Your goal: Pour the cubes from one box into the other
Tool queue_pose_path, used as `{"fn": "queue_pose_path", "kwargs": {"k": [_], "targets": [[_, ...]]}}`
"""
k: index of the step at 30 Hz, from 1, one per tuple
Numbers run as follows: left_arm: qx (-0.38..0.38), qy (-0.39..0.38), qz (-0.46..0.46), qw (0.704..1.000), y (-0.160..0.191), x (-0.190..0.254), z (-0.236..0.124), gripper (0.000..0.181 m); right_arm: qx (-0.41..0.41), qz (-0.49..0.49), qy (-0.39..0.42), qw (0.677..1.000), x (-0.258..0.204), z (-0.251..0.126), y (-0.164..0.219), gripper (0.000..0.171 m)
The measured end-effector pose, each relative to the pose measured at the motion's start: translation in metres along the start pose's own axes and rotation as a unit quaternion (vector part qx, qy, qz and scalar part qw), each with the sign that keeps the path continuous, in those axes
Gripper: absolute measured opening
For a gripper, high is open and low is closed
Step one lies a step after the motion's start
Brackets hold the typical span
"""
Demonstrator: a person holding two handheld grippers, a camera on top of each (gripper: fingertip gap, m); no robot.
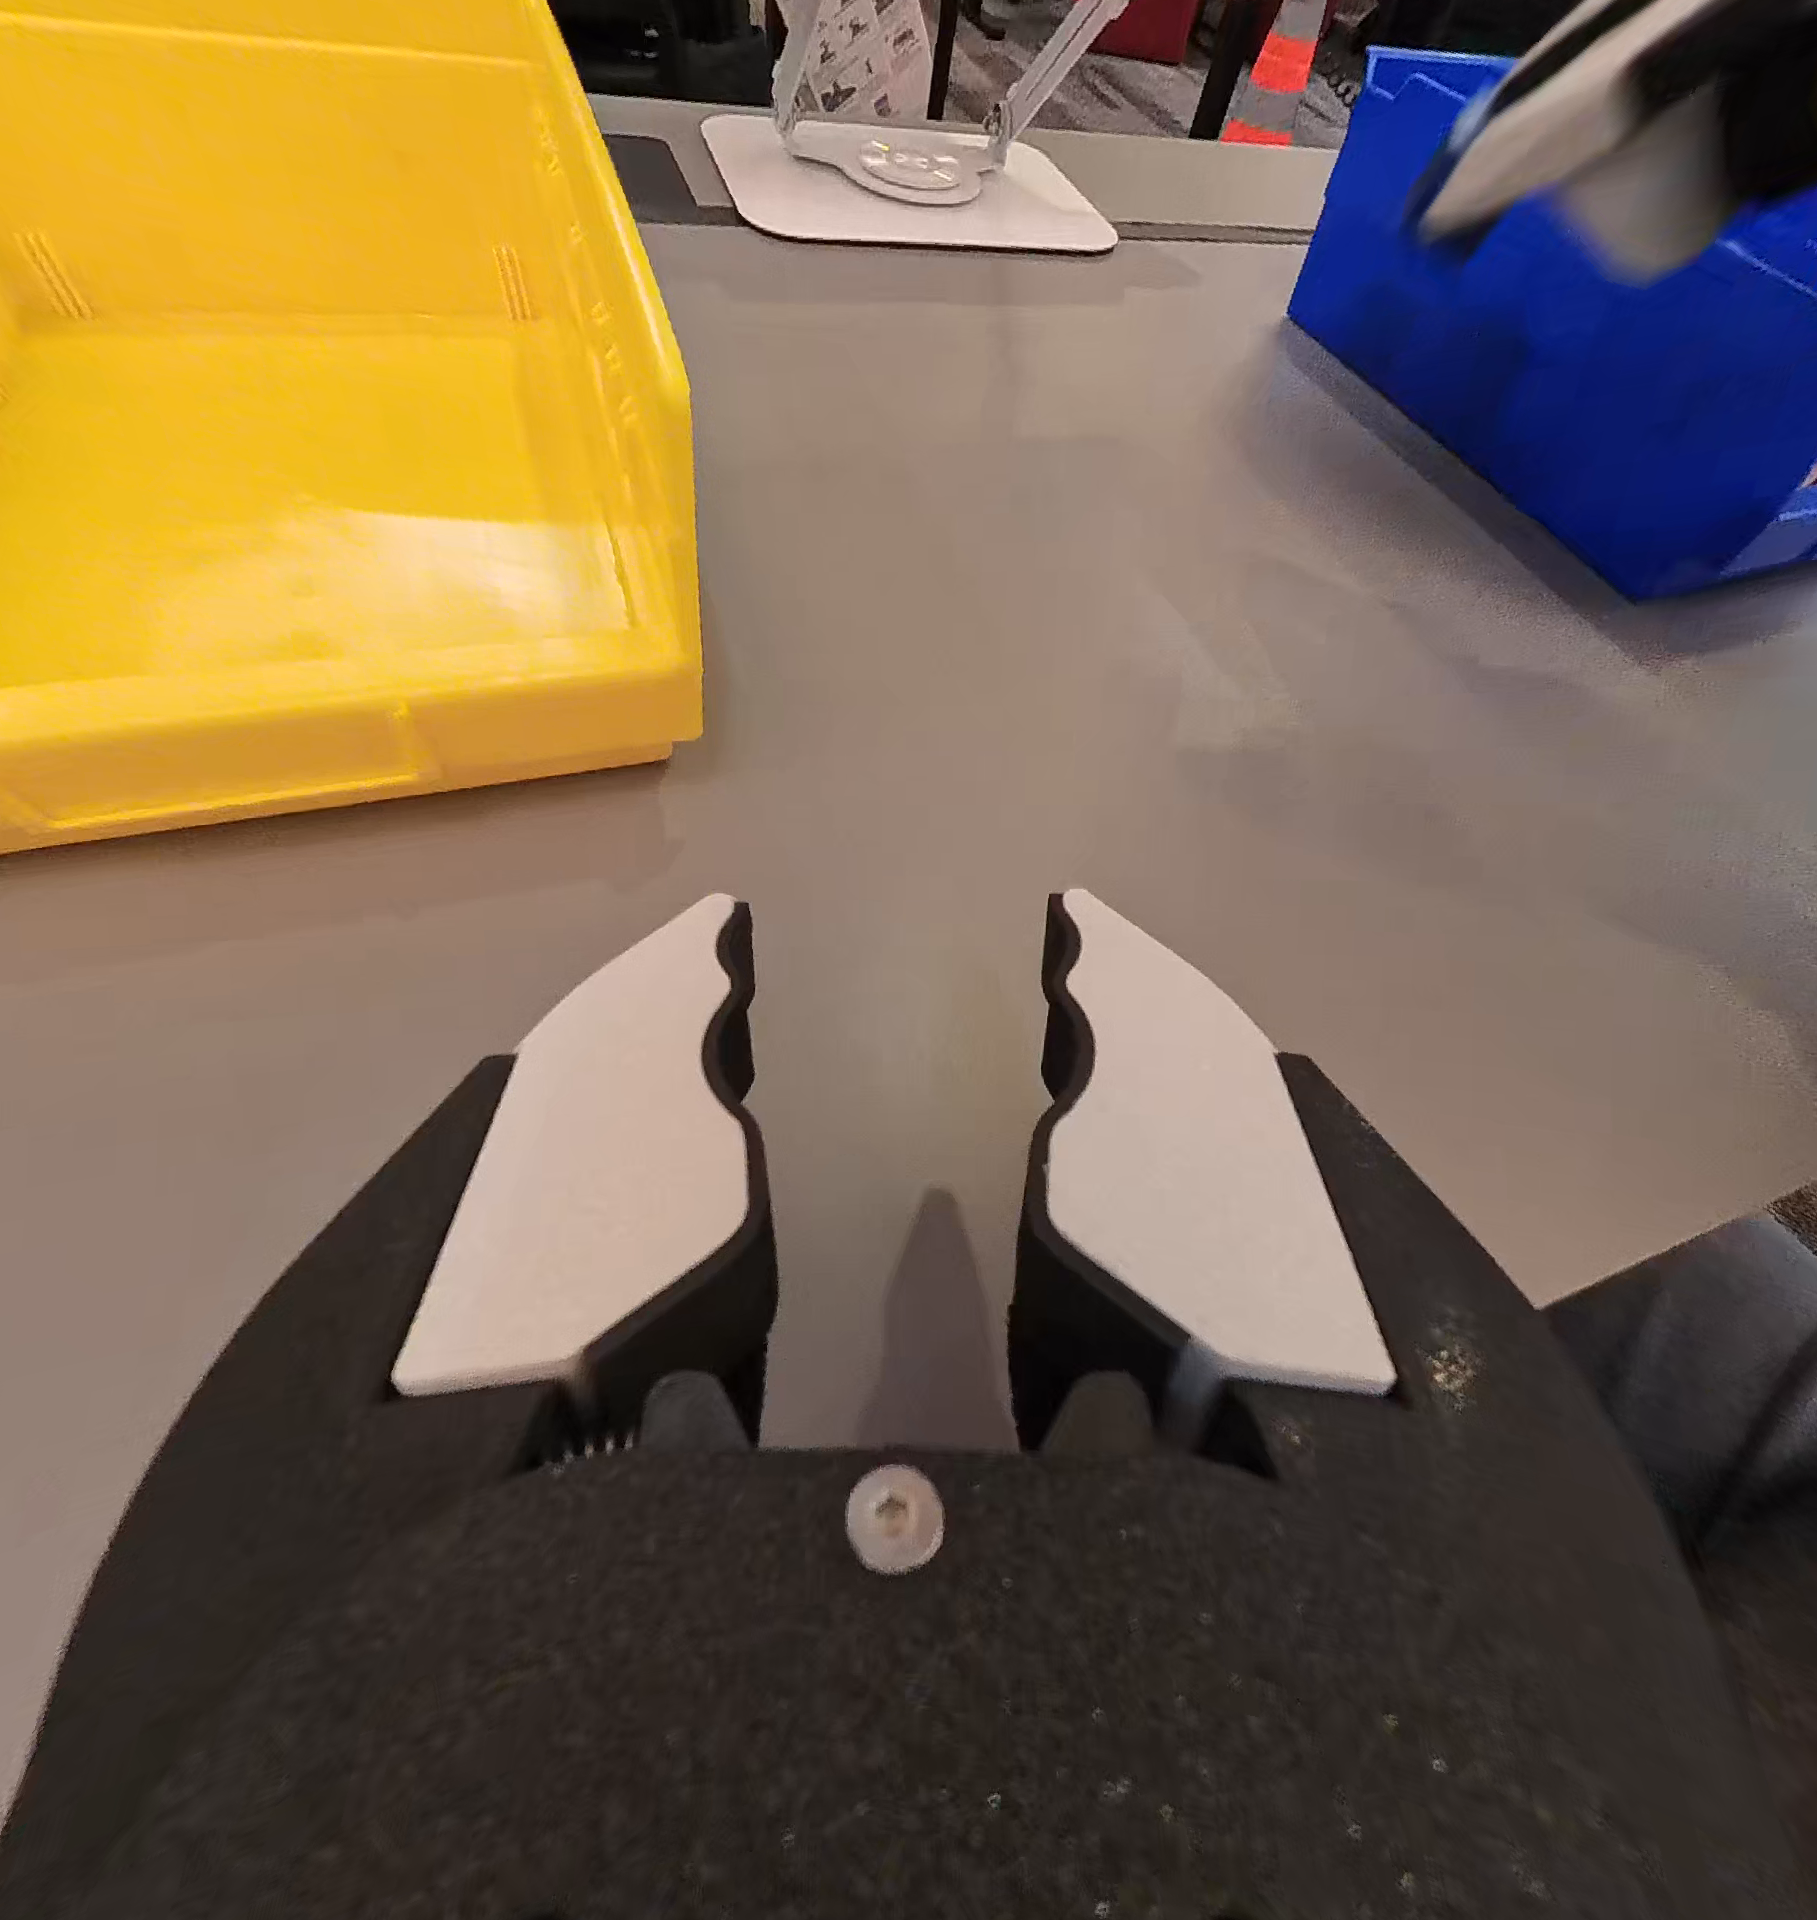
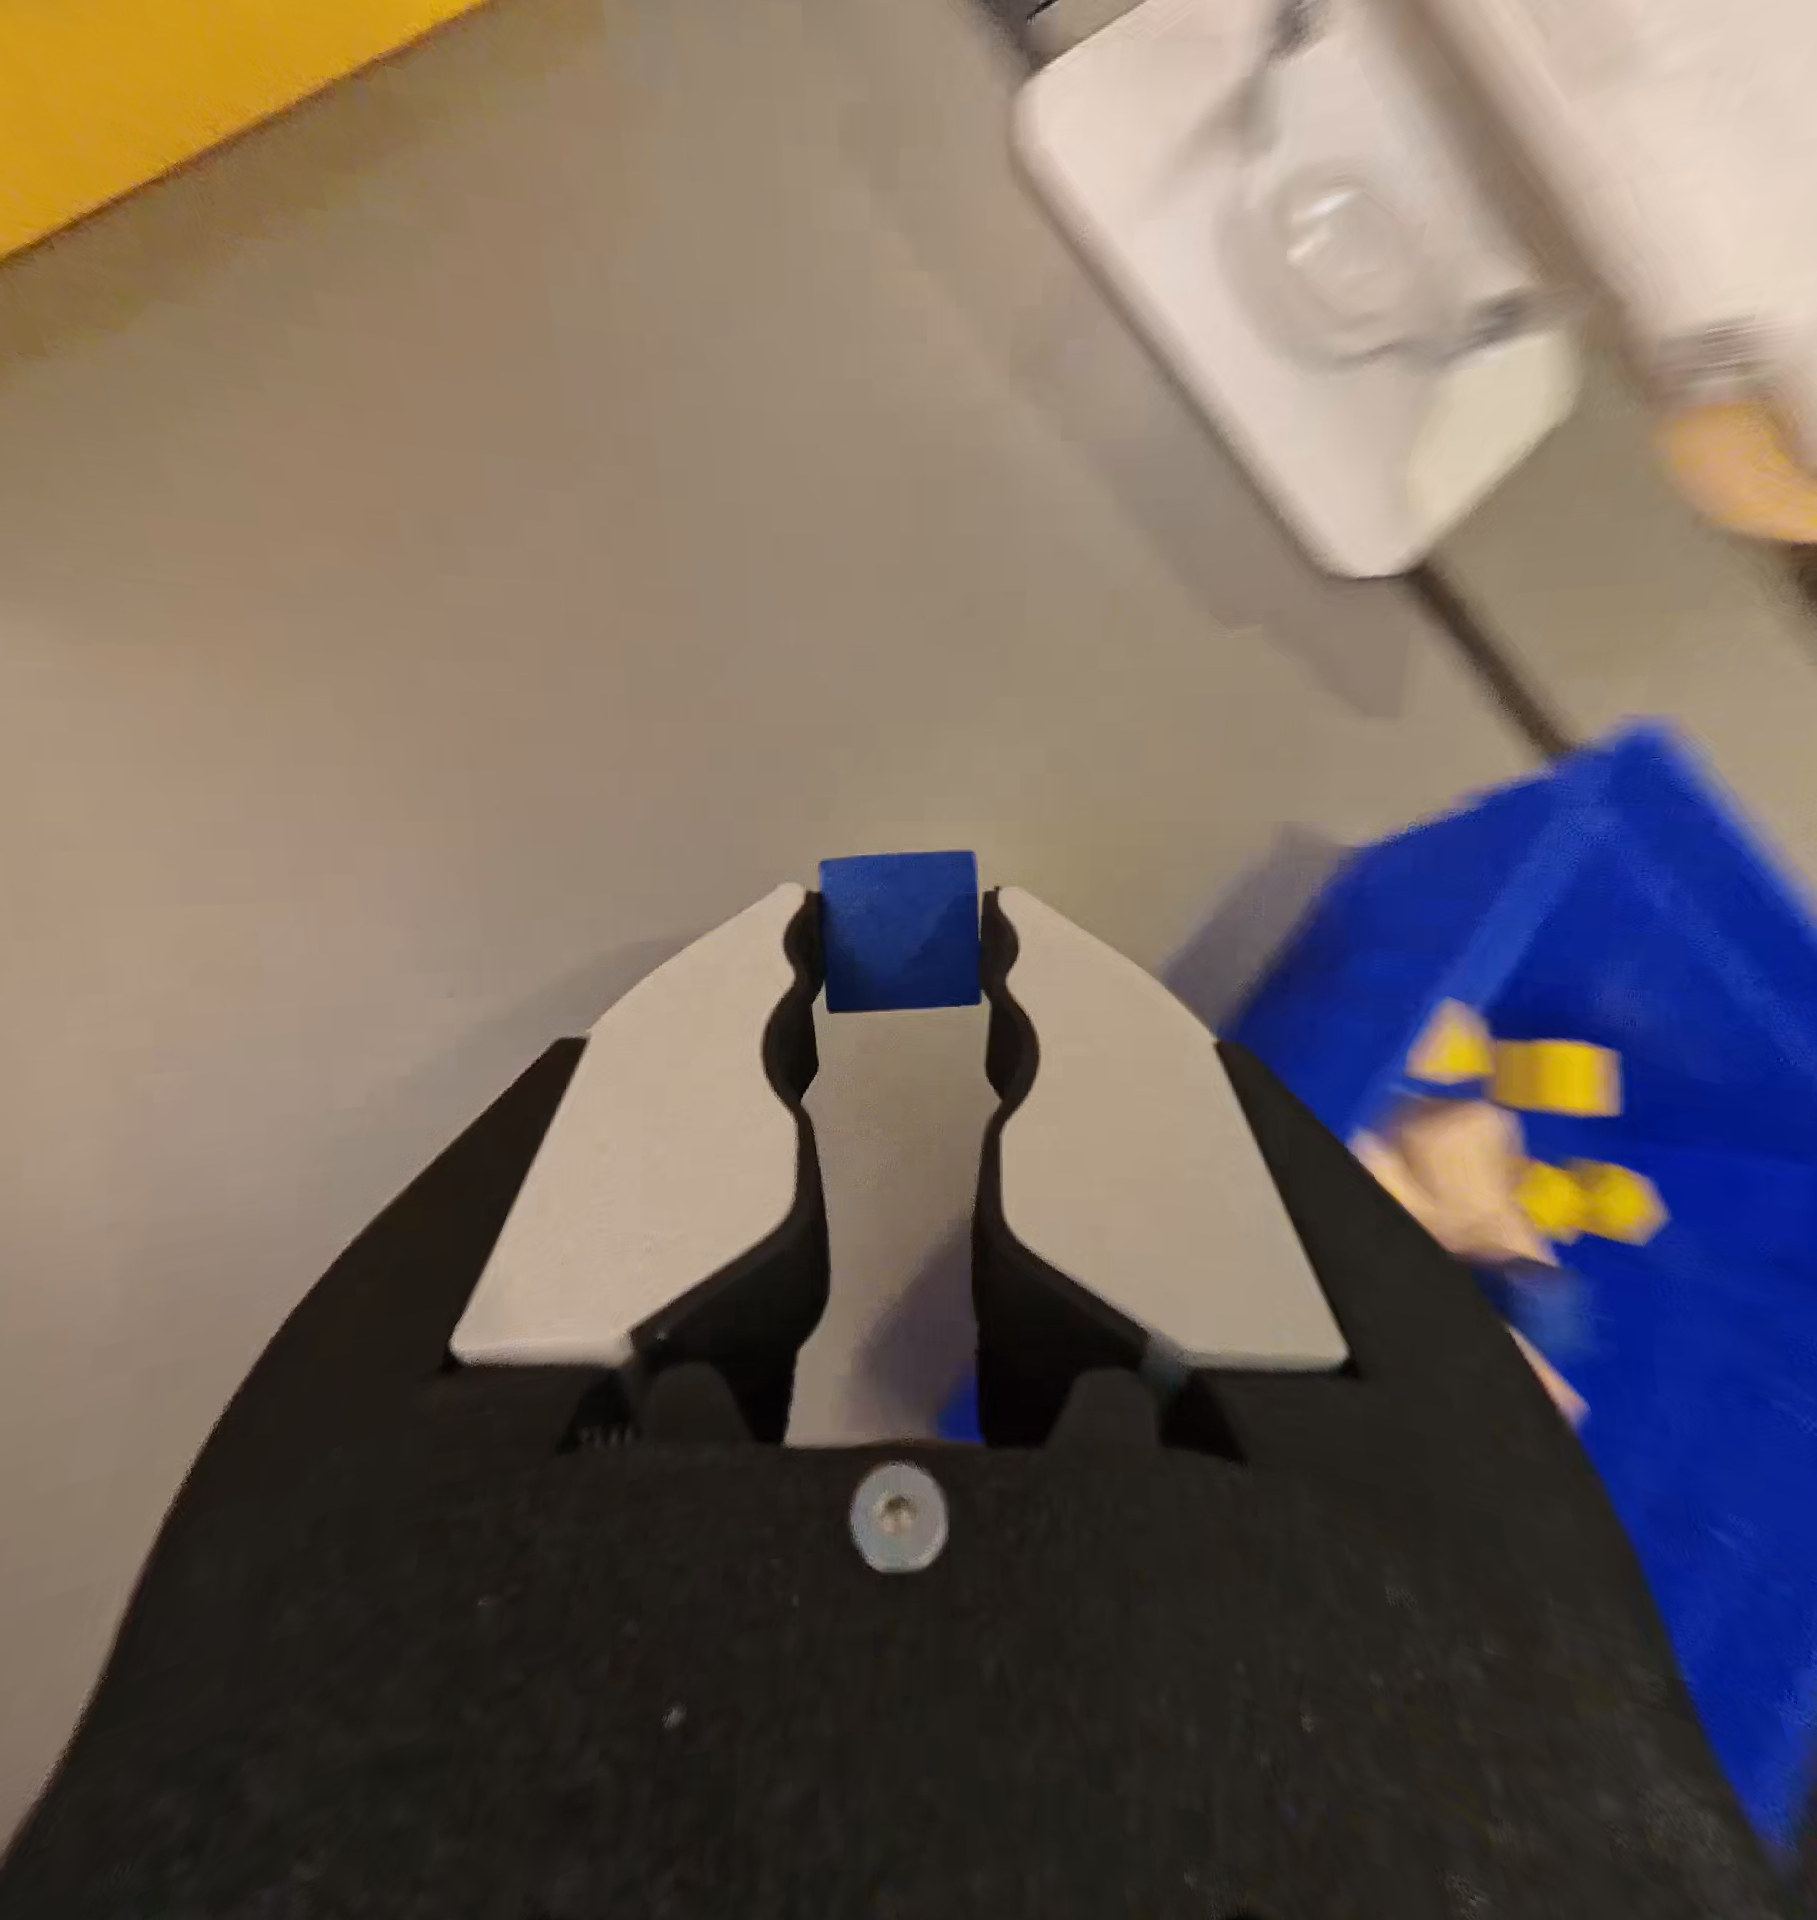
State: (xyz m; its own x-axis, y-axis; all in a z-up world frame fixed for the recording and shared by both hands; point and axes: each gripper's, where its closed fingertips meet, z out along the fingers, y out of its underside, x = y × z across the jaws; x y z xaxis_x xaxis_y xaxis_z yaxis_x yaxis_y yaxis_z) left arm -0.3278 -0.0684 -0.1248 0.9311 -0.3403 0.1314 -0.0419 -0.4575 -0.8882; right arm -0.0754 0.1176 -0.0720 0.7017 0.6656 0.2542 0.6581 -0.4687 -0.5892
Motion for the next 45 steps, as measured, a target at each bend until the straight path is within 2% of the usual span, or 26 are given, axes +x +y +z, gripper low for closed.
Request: {"fn": "queue_pose_path", "kwargs": {"k": [2,4,7,10,11,14,16,18,22,26,30,35,40,45], "targets": [[-0.004,0.004,-0.001,1.000,0.002,0.002,0.000,0.053,0.026,0.035,0.044,0.998,0.057,-0.041,0.006,0.028],[-0.009,0.006,-0.004,1.000,0.004,0.004,0.001,0.053,0.026,0.107,0.054,0.992,0.116,-0.061,0.031,0.028],[-0.013,0.008,0.002,1.000,0.004,0.007,0.004,0.053,-0.056,0.183,0.055,0.980,0.185,-0.045,0.092,0.028],[-0.019,0.012,0.006,1.000,0.004,0.011,0.011,0.052,-0.159,0.250,0.044,0.954,0.216,-0.016,0.146,0.028],[-0.021,0.013,0.006,1.000,0.004,0.013,0.013,0.052,-0.196,0.245,0.054,0.948,0.222,-0.011,0.158,0.029],[-0.022,0.019,0.010,1.000,0.002,0.019,0.018,0.052,-0.312,0.116,0.067,0.941,0.230,-0.001,0.183,0.029],[-0.025,0.023,0.015,0.999,0.003,0.022,0.021,0.052,-0.377,0.033,0.026,0.925,0.225,0.005,0.199,0.029],[-0.030,0.028,0.017,0.999,0.004,0.025,0.023,0.052,-0.398,-0.017,-0.035,0.916,0.213,0.016,0.209,0.029],[-0.028,0.031,0.018,0.999,0.004,0.026,0.023,0.052,-0.372,-0.099,-0.060,0.921,0.220,0.026,0.201,0.028],[-0.032,0.034,0.016,0.999,0.005,0.026,0.024,0.052,-0.391,-0.224,-0.066,0.890,0.231,0.030,0.204,0.029],[-0.035,0.037,0.010,0.999,0.007,0.026,0.023,0.052,-0.399,-0.292,-0.097,0.864,0.231,0.037,0.210,0.029],[-0.036,0.035,-0.001,0.999,0.008,0.020,0.022,0.052,-0.393,-0.358,-0.088,0.842,0.235,0.047,0.215,0.031],[-0.037,0.033,-0.007,0.999,0.009,0.017,0.020,0.052,-0.367,-0.364,-0.073,0.853,0.235,0.051,0.213,0.037],[-0.038,0.032,-0.005,0.999,0.010,0.017,0.020,0.052,-0.326,-0.340,-0.031,0.882,0.246,0.013,0.185,0.041]]}}
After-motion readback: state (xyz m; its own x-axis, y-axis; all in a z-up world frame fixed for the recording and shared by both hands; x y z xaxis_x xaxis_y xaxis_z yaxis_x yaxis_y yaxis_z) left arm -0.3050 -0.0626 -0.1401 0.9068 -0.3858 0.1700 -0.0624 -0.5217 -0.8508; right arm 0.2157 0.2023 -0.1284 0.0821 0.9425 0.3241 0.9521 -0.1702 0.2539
